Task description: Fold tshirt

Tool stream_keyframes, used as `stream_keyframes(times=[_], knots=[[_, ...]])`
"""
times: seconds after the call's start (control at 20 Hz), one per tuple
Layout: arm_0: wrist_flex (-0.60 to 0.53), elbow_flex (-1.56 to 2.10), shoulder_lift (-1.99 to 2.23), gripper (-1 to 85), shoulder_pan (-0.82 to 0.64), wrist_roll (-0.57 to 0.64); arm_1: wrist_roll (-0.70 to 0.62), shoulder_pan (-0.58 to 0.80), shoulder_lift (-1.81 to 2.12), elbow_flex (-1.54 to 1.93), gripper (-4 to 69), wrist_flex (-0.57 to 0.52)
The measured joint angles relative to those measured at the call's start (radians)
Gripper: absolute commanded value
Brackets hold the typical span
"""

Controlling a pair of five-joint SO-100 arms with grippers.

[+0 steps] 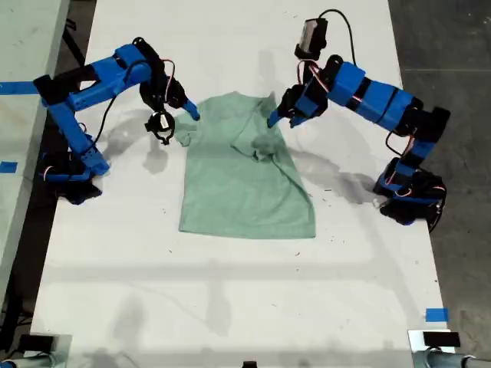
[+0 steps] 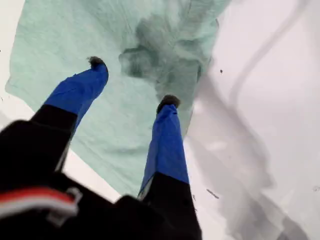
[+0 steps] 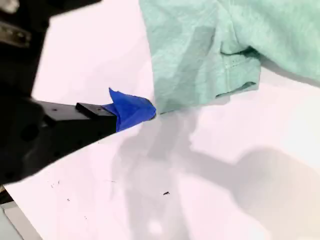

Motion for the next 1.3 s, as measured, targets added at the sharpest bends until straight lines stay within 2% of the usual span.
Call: stream_keyframes(times=[0.15, 0.25, 0.3, 0.35, 0.4, 0.7, 1.0, 1.2, 1.3], knots=[[-0.118, 0.028, -0.132, 26.6, -0.044, 0.014, 0.0, -0.006, 0.074, 0.038, 20.5, 0.0], [-0.155, 0.026, -0.195, 21.8, -0.057, 0.025, 0.002, -0.011, 0.129, 0.081, 20.3, 0.0], [-0.164, 0.025, -0.209, 14.7, -0.061, 0.026, 0.006, -0.011, 0.156, 0.107, 20.2, 0.0], [-0.178, 0.021, -0.219, 3.5, -0.064, 0.026, 0.009, -0.011, 0.187, 0.138, 19.9, 0.0], [-0.186, 0.006, -0.233, 0.1, -0.066, 0.028, 0.009, -0.011, 0.221, 0.172, 19.7, 0.0], [-0.193, 0.023, -0.215, 0.0, -0.066, 0.017, 0.018, -0.003, 0.337, 0.295, 18.9, -0.029], [-0.005, -0.097, -0.117, 0.0, -0.041, 0.003, 0.034, -0.003, 0.339, 0.325, 18.3, -0.049], [0.117, -0.385, -0.132, 0.0, 0.061, 0.011, 0.034, -0.003, 0.35, 0.341, 17.4, -0.055], [0.127, -0.563, -0.227, 0.0, 0.124, 0.021, 0.037, -0.003, 0.36, 0.353, 17.3, -0.055]])
